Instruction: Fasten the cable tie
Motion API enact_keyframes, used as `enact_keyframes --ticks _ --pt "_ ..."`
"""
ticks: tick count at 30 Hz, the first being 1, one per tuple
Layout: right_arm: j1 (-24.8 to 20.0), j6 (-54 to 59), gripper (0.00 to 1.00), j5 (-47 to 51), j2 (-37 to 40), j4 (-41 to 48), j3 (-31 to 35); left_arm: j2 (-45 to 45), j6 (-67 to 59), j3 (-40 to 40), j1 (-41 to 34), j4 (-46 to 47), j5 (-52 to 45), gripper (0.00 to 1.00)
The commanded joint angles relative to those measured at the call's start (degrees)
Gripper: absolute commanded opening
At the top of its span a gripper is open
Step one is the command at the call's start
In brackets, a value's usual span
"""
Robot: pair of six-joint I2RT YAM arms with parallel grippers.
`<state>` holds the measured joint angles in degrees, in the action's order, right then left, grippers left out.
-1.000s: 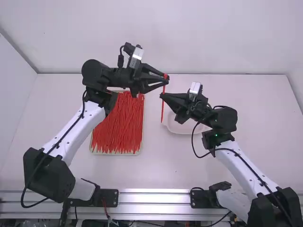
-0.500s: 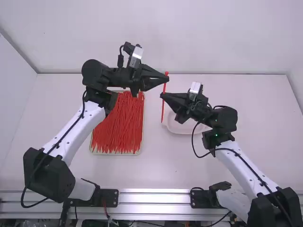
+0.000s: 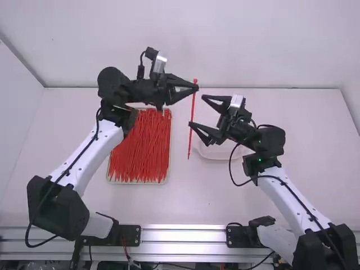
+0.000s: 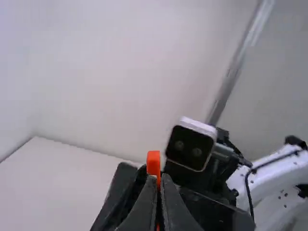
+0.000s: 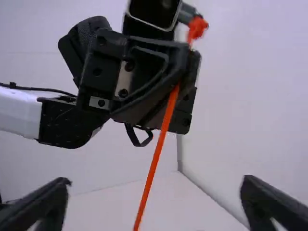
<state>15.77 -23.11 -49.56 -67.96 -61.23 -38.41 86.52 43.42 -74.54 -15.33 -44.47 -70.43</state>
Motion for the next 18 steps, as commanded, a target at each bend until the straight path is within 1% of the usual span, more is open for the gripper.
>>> enact_keyframes --ticks 1,3,5,7,9,10,13,18 --pt "-0.5 -1.1 0.99 -0.1 -0.3 0.5 -1.9 -0.5 1.4 -2.0 2.3 1.6 3.7 0.02" --pt "-0.5 -0.4 0.99 0.0 -0.3 1.6 -1.9 -0.5 1.3 -2.0 3.8 3.5 4.4 0.02" --pt "-0.5 3.2 0.99 -0.1 -0.3 1.6 -1.9 -0.5 2.1 -2.0 5.3 4.9 5.0 0.02" --pt "-0.3 7.8 0.99 -0.2 -0.3 1.7 -1.9 -0.5 2.3 -2.0 6.6 5.6 5.1 0.02" --pt "0.2 14.7 0.99 -2.7 -0.3 1.9 -1.9 -0.5 2.3 -2.0 7.8 6.5 5.2 0.02" --pt "0.9 20.5 0.99 -5.4 -0.3 1.9 -1.9 -0.5 2.2 -2.0 8.7 7.3 5.6 0.02" --pt "2.1 31.2 0.99 -10.7 -0.3 3.3 -1.9 -0.4 2.2 -2.3 10.1 9.2 5.6 0.02" --pt "3.1 38.0 0.99 -10.6 -0.3 5.2 -1.9 1.8 1.2 -6.4 11.3 17.0 5.6 0.02"
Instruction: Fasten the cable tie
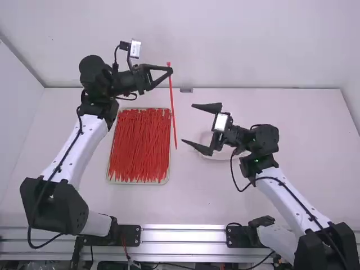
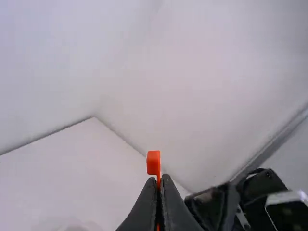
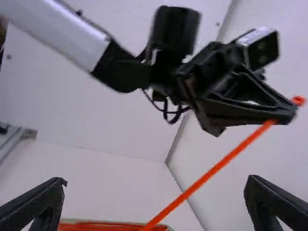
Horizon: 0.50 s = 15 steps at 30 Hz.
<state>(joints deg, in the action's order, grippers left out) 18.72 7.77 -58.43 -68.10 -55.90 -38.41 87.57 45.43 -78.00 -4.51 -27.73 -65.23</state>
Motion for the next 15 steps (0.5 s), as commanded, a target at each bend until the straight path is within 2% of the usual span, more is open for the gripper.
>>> enact_keyframes --ticks 1,6,9,15 --pt "0.2 8.8 0.99 -1.8 -0.2 0.1 -1.8 1.6 -1.3 -4.4 0.3 2.6 0.3 0.02" --pt "-0.9 15.3 0.99 -1.8 -0.2 0.8 -0.8 7.0 -3.7 -13.0 0.4 16.2 0.4 0.02" --pt "-1.2 18.6 0.99 -1.8 -0.2 0.7 -0.2 9.7 -3.0 -16.0 0.5 20.4 0.2 0.02" --pt "-1.0 34.0 0.99 -2.1 -0.2 0.9 2.1 14.3 2.3 -17.7 0.2 21.4 -3.1 0.02"
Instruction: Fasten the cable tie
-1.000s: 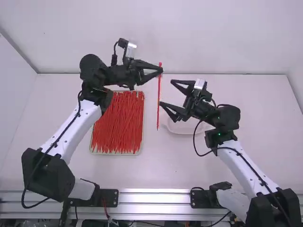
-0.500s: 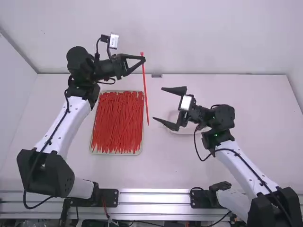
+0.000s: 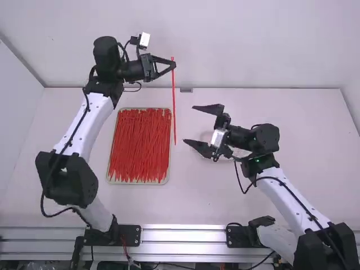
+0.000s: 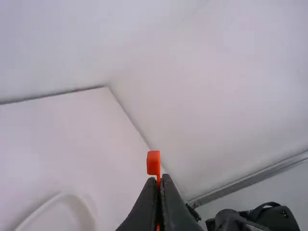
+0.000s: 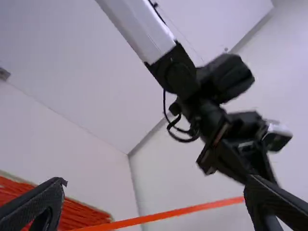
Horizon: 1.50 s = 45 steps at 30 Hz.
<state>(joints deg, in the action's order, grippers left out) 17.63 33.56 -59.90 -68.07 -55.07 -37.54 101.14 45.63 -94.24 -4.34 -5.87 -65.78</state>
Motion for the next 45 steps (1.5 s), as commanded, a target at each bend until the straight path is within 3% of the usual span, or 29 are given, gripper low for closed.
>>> enact_keyframes --ticks 1,8,18,32,44,45 --pt "0.0 12.2 0.99 -0.7 -0.2 0.0 2.0 1.0 3.3 -1.2 -0.2 -0.6 -3.4 0.02" --pt "0.0 33.2 0.99 -0.1 -0.2 -0.3 7.0 1.0 9.9 0.1 -0.2 -0.5 -8.2 0.02" --pt "0.0 48.9 0.99 -3.5 -0.2 -0.6 8.1 1.0 16.0 0.3 -2.4 5.4 -9.9 0.03" --pt "0.2 52.0 0.99 -4.7 -0.2 -1.3 8.0 1.0 13.9 0.9 -5.8 9.1 -9.8 0.02" --pt "4.6 50.2 1.0 -0.5 -0.2 -2.4 8.0 1.0 13.9 1.7 -7.9 9.0 -8.3 0.02" --pt "4.9 46.8 0.91 -0.6 -0.2 -3.8 8.0 1.0 13.9 1.7 -7.9 9.0 -8.2 0.02"
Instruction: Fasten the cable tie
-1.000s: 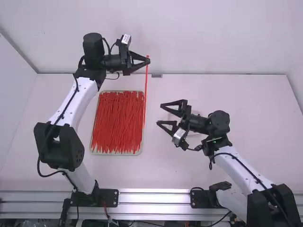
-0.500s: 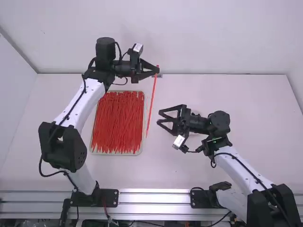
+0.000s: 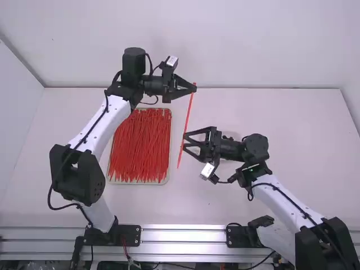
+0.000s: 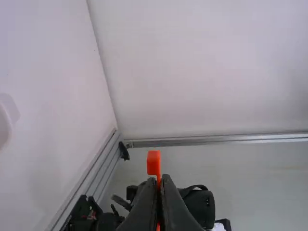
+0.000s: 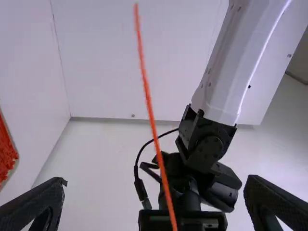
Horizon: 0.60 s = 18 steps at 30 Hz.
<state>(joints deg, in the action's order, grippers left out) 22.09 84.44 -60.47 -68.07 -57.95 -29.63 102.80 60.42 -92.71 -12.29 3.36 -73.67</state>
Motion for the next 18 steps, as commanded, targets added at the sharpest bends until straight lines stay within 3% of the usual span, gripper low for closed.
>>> enact_keyframes --ticks 1,10,18 --pt "0.5 -6.2 0.82 -0.2 -0.2 -1.9 0.0 -0.6 -1.3 0.2 0.1 -0.2 -0.3 0.02" --pt "0.5 -14.5 0.33 -2.4 -0.1 -5.6 0.0 -0.6 -2.0 0.2 0.2 -0.2 -0.2 0.02" --pt "0.4 -16.3 0.18 -4.3 -0.1 -6.8 0.0 -0.6 -1.9 0.2 0.2 -0.2 -0.2 0.02"
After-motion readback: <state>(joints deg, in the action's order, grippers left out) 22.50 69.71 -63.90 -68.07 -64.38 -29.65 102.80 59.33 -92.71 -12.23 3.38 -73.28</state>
